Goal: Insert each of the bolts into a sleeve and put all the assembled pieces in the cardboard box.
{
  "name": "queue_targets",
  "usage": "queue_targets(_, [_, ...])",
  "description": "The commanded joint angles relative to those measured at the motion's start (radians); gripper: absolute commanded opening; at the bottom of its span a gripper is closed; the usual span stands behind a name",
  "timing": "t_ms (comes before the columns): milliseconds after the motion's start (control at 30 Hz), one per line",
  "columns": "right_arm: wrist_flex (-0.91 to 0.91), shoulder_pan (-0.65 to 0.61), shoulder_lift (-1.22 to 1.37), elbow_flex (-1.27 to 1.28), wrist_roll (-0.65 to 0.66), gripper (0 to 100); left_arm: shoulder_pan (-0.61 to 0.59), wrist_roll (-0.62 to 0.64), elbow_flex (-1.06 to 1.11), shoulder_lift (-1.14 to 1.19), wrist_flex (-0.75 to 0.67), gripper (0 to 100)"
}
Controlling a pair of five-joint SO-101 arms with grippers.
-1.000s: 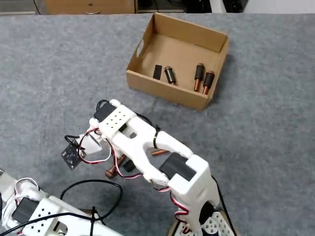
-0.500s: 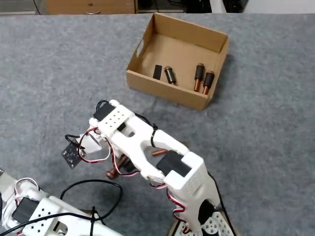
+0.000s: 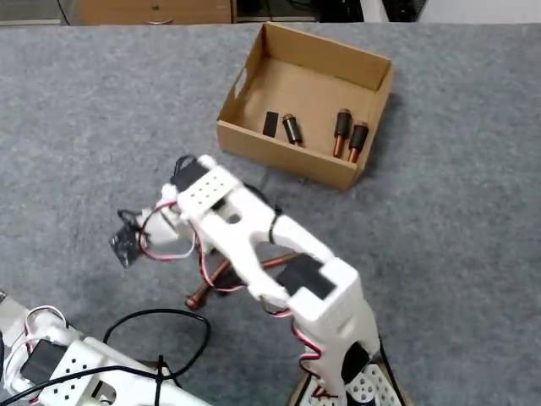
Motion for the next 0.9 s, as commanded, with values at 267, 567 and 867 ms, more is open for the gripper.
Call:
queue_targets(267, [-0.012, 0.147, -0.447, -0.084, -0.153, 0.2, 0.012, -0.009, -0.005, -0.005, 0.002, 2])
queue_targets(567, [-0.12, 0.453, -0.753, -0.074, -0.209, 0.2, 0.015, -0.009, -0.008, -0.005, -0.005, 2])
queue_targets(867, [-0.132, 0.805, -0.889, -0.016, -0.491, 0.1, 0.072, -0.008, -0.012, -0.005, -0.002, 2])
